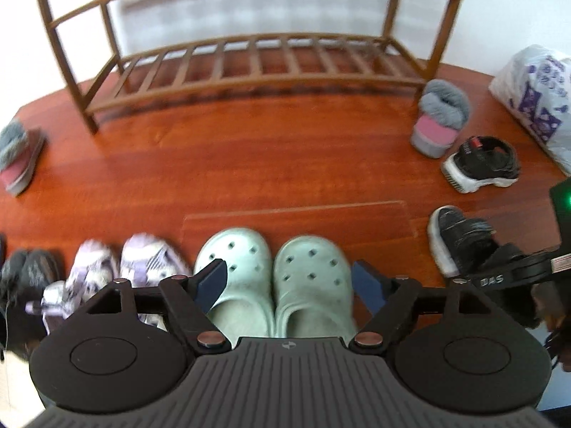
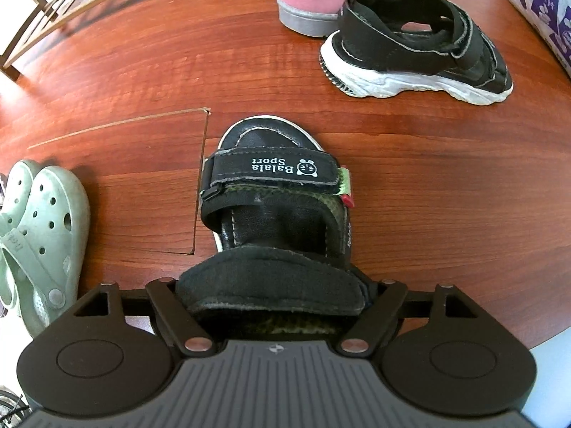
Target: Organize scattered shoes
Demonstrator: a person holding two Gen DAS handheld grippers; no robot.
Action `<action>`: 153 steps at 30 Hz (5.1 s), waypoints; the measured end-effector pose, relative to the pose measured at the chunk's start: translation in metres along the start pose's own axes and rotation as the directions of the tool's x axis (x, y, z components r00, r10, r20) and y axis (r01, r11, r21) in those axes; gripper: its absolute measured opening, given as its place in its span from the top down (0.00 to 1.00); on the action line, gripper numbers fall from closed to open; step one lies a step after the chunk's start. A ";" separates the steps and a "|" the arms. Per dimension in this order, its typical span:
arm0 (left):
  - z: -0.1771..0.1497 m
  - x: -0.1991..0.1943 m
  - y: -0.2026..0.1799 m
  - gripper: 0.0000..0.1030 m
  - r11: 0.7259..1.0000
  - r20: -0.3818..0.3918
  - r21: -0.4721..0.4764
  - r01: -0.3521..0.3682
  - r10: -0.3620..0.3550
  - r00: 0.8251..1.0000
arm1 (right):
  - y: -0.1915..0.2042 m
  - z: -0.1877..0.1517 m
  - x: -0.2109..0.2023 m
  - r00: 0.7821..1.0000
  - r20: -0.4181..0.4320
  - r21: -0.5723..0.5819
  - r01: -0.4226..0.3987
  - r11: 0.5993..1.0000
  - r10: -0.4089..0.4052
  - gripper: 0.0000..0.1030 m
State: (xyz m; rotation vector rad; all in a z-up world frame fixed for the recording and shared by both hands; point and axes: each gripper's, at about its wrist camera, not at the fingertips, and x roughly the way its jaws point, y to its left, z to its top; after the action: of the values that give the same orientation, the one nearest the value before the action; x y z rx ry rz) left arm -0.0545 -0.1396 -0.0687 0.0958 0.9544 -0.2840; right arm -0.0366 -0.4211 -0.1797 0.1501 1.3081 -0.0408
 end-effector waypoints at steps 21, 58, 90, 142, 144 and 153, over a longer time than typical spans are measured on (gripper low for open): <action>0.057 0.034 -0.098 0.07 0.912 -0.083 0.319 0.258 -0.244 0.966 | -0.041 -0.031 -0.104 0.985 0.159 0.073 -0.078 0.994 0.066 0.06; 0.134 0.152 -0.288 0.06 0.476 -0.270 0.777 0.411 -0.337 0.902 | -0.219 -0.156 -0.138 0.976 0.209 0.499 -0.050 0.865 -0.064 0.03; 0.136 0.242 -0.337 0.07 0.275 -0.383 0.860 0.431 -0.212 0.899 | -0.233 -0.193 -0.131 0.980 0.164 0.663 -0.023 0.748 -0.115 0.03; 0.102 0.095 -0.175 0.37 0.971 -0.199 0.206 0.121 -0.080 0.977 | -0.219 -0.111 -0.120 0.971 0.218 0.295 -0.163 0.942 0.100 0.02; 0.093 0.089 -0.165 0.37 0.982 -0.194 0.163 0.097 -0.065 0.979 | -0.217 -0.105 -0.118 0.970 0.212 0.262 -0.174 0.949 0.119 0.02; 0.043 0.083 -0.139 0.37 0.999 -0.226 0.035 -0.008 0.015 0.974 | -0.210 -0.089 -0.110 0.969 0.180 0.155 -0.197 0.968 0.168 0.02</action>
State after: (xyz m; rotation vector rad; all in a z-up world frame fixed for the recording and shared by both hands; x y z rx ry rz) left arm -0.0141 -0.2978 -0.1058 0.1674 1.1755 -0.2826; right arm -0.1748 -0.6229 -0.1143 0.4065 1.1189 -0.0080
